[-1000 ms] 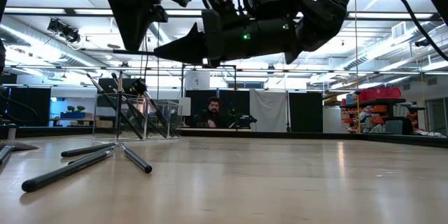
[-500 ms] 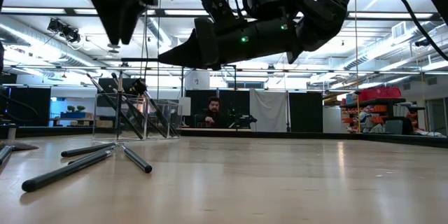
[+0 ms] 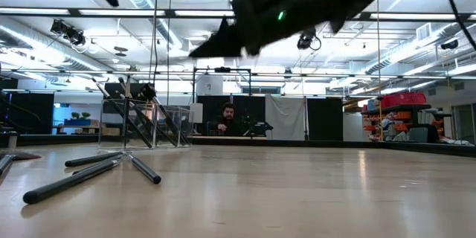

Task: Put items in baskets/containers
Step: Put the eyeshadow brush into the middle section of the transparent organizer

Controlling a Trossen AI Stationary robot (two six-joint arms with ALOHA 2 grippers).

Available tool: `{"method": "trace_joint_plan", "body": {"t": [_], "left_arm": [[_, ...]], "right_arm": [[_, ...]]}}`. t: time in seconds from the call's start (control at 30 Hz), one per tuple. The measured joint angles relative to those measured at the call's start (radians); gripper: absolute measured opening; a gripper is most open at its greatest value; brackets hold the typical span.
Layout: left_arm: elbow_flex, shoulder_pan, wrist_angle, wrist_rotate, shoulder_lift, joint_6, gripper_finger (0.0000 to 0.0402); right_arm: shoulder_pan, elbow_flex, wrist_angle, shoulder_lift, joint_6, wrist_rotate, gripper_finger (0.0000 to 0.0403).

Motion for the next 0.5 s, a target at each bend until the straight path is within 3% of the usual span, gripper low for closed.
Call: {"method": "trace_joint_plan", "body": {"t": [0.1, 0.3, 0.4, 0.5], "left_arm": [[-0.214, -0.053, 0.298, -0.037, -0.118, -0.009, 0.0122], [-0.573, -0.099, 0.981, -0.052, -0.196, 0.419, 0.0123], [-0.649, -0.098, 1.147, -0.101, -0.196, 0.536, 0.0123], [-0.675, -0.087, 1.174, -0.139, -0.196, 0.56, 0.0124]], "right_arm": [[0.032, -0.007, 0.014, -0.059, -0.046, 0.026, 0.0008], [0.048, -0.006, -0.048, -0.116, -0.018, 0.019, 0.0009], [0.042, -0.006, -0.099, -0.116, 0.031, 0.023, 0.0009], [0.039, -0.006, -0.108, -0.112, 0.064, 0.023, 0.0009]]}}
